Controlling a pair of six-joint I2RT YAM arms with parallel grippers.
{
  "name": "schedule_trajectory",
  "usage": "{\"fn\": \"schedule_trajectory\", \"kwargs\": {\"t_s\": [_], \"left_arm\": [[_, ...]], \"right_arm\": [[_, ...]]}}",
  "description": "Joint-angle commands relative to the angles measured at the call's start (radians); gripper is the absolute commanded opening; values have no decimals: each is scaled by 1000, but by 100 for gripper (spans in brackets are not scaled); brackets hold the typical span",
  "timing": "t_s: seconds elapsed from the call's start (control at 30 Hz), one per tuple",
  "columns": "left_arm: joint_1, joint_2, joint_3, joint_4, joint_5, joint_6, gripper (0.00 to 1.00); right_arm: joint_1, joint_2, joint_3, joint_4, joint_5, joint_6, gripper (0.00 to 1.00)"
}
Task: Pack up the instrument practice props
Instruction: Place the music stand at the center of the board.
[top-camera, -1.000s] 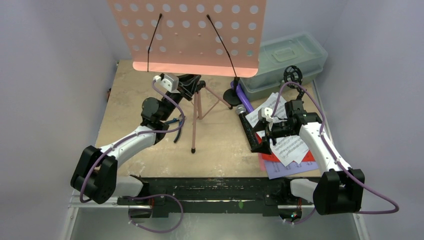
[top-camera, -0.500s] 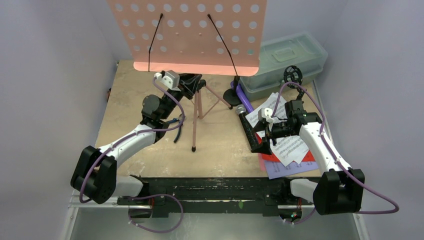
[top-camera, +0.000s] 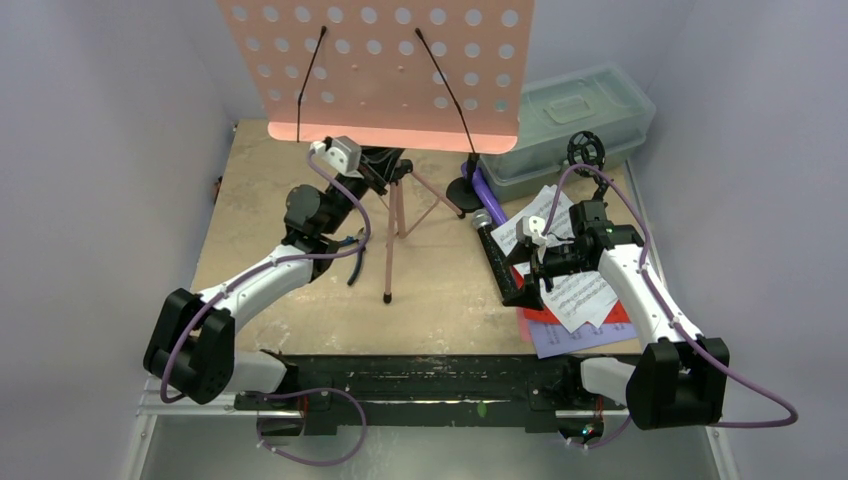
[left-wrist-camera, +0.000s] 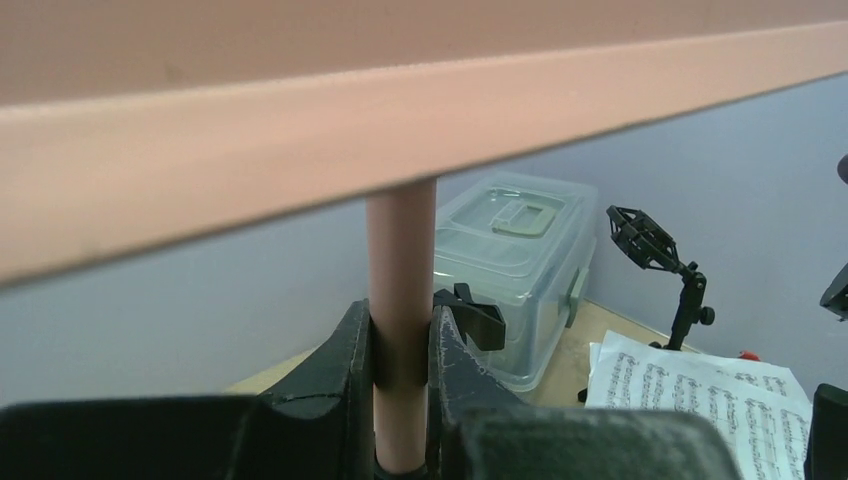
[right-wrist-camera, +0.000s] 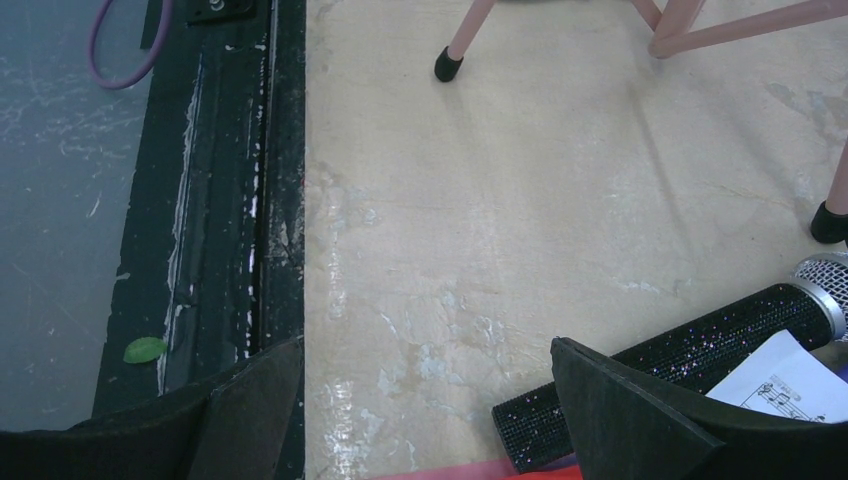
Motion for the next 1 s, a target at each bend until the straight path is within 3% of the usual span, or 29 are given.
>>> {"fn": "schedule_trajectory", "kwargs": {"t_s": [0.0,0.23,0.47,0.7,0.97], "left_arm": [[-6,-5,58,2,7,-19,0],[-5,-66,152,-120,-190,-130,0],[-6,-74,308,-266,-236,-260,0],[-5,-106,327,-286,-284,-321,0],[-5,-122,358,-318,-297,-456,0]], "right_arm": [[-5,10,40,-17,-31,-25,99],[-5,11,47,-32,-46,-34,99],[-3,21,60,-41,-59,-48,99],[5,35,138,-86,-43,-75,99],[75,45,318,76,11,154,99]]}}
